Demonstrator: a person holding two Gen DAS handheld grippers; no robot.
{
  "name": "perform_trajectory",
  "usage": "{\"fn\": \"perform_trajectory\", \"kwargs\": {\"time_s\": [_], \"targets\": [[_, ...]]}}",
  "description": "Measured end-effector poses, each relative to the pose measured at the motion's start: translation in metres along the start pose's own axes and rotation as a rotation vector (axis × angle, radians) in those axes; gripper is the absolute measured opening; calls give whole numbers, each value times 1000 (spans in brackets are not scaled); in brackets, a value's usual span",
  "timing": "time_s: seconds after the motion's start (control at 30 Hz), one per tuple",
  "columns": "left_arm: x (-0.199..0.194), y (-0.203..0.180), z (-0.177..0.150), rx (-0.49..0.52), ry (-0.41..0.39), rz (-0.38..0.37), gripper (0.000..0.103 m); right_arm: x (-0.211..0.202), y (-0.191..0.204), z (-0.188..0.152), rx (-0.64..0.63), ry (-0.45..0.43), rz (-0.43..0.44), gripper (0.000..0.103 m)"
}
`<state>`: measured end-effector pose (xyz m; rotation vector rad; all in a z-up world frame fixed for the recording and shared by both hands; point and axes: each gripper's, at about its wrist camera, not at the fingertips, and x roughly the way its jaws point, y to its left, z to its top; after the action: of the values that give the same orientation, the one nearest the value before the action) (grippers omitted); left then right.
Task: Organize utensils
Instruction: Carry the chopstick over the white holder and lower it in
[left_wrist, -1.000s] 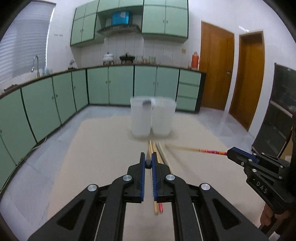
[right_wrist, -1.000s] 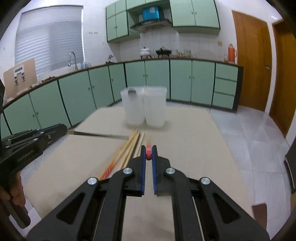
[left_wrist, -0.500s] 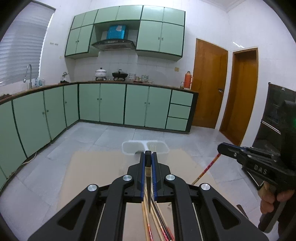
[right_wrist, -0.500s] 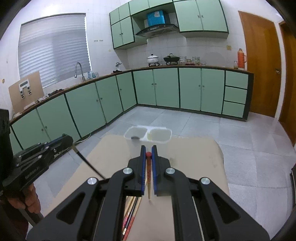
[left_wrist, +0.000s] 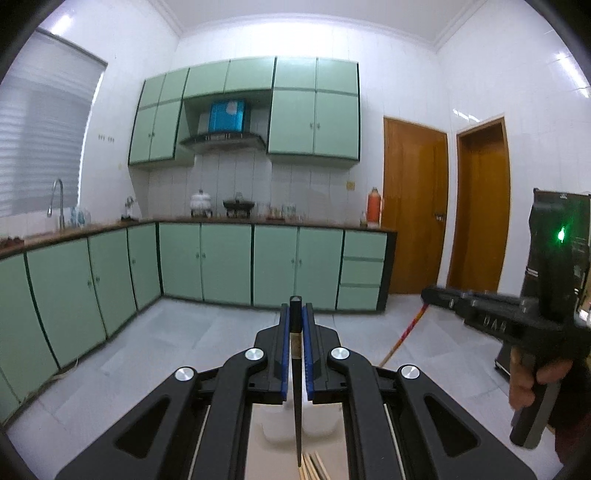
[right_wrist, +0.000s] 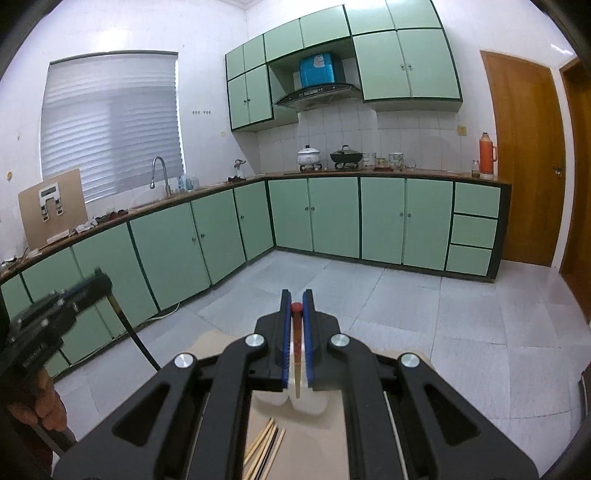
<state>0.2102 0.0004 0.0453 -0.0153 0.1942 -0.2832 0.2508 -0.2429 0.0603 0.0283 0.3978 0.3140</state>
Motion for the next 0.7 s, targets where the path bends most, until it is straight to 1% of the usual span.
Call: {"fn": "perform_trajectory", "kwargs": {"time_s": [0.13,0.23,0.3,0.4,0.47,0.57,0.7], "targets": [[29,0,23,23,-60,27,6,22,-9,10,5,-2,-16,5],[56,2,33,13,-77,40,6,40,-16,13,10,11,-31,5],[75,4,34,3,-85,45,6,50,-20,14,16,16,-35,5],[100,6,27,-8,-57,49,6,60,-26,17,35,35,-24,5],[115,7,18,-8,-27,56,6,59,-28,18,47,38,-1,5],[123,12,12,-13,0,56,6,53,-31,26,56,19,39,5],[126,15,8,-14,-3,53,6,53,-33,42,65,-8,62,5]]}}
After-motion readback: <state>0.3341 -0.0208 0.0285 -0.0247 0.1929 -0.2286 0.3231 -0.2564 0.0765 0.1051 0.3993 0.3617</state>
